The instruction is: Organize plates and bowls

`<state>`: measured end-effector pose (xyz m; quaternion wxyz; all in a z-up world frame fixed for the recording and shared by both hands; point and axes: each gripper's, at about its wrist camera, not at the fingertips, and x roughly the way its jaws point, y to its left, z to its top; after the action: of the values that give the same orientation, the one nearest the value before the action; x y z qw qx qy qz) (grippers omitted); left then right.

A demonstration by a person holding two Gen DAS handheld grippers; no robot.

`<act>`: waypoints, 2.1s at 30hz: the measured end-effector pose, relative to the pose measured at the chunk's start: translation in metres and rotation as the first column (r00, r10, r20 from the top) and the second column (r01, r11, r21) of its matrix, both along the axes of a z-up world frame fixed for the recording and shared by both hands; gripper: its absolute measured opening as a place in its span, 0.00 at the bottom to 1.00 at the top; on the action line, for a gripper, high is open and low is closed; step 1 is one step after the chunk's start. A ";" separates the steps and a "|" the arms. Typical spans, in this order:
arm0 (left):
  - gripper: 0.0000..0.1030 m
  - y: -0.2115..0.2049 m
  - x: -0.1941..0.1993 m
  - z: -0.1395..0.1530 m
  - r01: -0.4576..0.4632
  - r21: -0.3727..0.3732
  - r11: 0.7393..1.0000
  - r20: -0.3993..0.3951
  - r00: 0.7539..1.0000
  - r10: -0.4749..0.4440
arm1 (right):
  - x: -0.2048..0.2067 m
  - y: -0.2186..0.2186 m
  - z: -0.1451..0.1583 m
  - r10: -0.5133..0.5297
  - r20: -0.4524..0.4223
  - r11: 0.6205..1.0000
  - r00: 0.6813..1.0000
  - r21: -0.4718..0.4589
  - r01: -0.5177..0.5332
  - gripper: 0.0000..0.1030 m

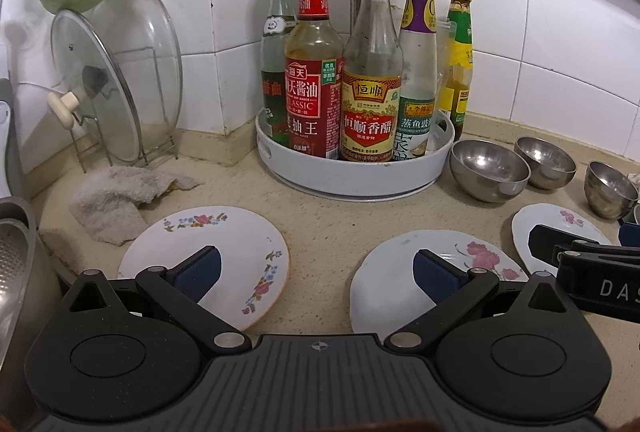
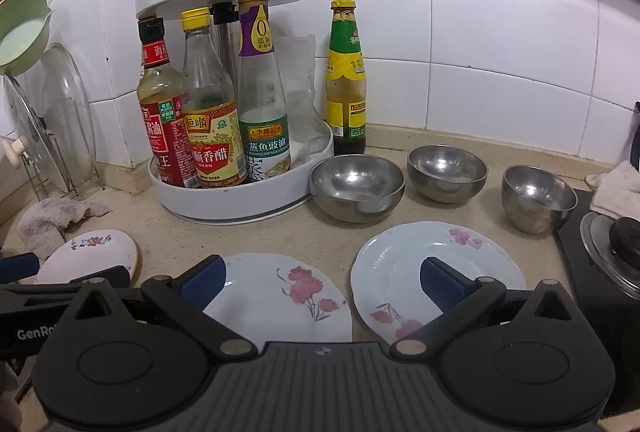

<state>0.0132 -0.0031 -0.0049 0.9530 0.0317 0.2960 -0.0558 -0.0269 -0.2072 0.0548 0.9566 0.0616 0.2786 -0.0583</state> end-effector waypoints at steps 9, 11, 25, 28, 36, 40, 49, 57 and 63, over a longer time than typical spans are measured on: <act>1.00 0.000 0.000 0.000 0.004 0.001 1.000 -0.001 1.000 -0.004 | -0.001 0.000 -0.002 -0.009 -0.001 1.000 1.000 0.007 0.009 0.99; 1.00 0.001 0.000 -0.001 0.005 -0.001 1.000 -0.003 1.000 -0.005 | -0.001 0.000 -0.002 -0.008 -0.002 1.000 1.000 0.007 0.008 0.99; 1.00 0.002 -0.002 -0.007 0.034 0.002 0.999 -0.019 0.999 -0.034 | -0.005 0.001 -0.007 -0.018 -0.020 1.000 1.000 0.015 0.019 0.99; 1.00 0.002 -0.003 -0.009 0.056 -0.001 0.998 -0.025 0.998 -0.056 | -0.007 -0.002 -0.009 -0.026 -0.026 1.000 0.999 0.018 0.026 0.99; 1.00 -0.005 -0.005 -0.020 0.132 -0.005 0.991 -0.058 0.990 -0.132 | -0.012 -0.012 -0.019 -0.065 -0.069 0.997 0.995 0.030 0.068 0.99; 0.98 -0.010 -0.004 -0.027 0.170 -0.006 0.985 -0.075 0.983 -0.170 | -0.014 -0.018 -0.025 -0.082 -0.089 0.996 0.993 0.040 0.085 0.99; 0.97 -0.022 0.001 -0.039 0.229 0.007 0.973 -0.106 0.968 -0.227 | -0.009 -0.032 -0.037 0.019 -0.133 0.993 0.991 0.121 -0.003 0.98; 0.96 -0.020 0.019 -0.047 0.206 0.026 0.978 -0.132 0.971 -0.201 | 0.003 -0.044 -0.046 0.086 -0.186 0.987 0.979 0.151 -0.058 0.94; 0.94 -0.019 0.033 -0.043 0.220 0.001 0.976 -0.124 0.968 -0.218 | 0.002 -0.054 -0.052 0.160 -0.187 0.967 0.969 0.228 -0.115 0.86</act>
<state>0.0458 -0.0219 -0.0483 0.9207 0.0676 0.3494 -0.1603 -0.0247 -0.2614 0.0026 0.9123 0.1391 0.3837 0.0332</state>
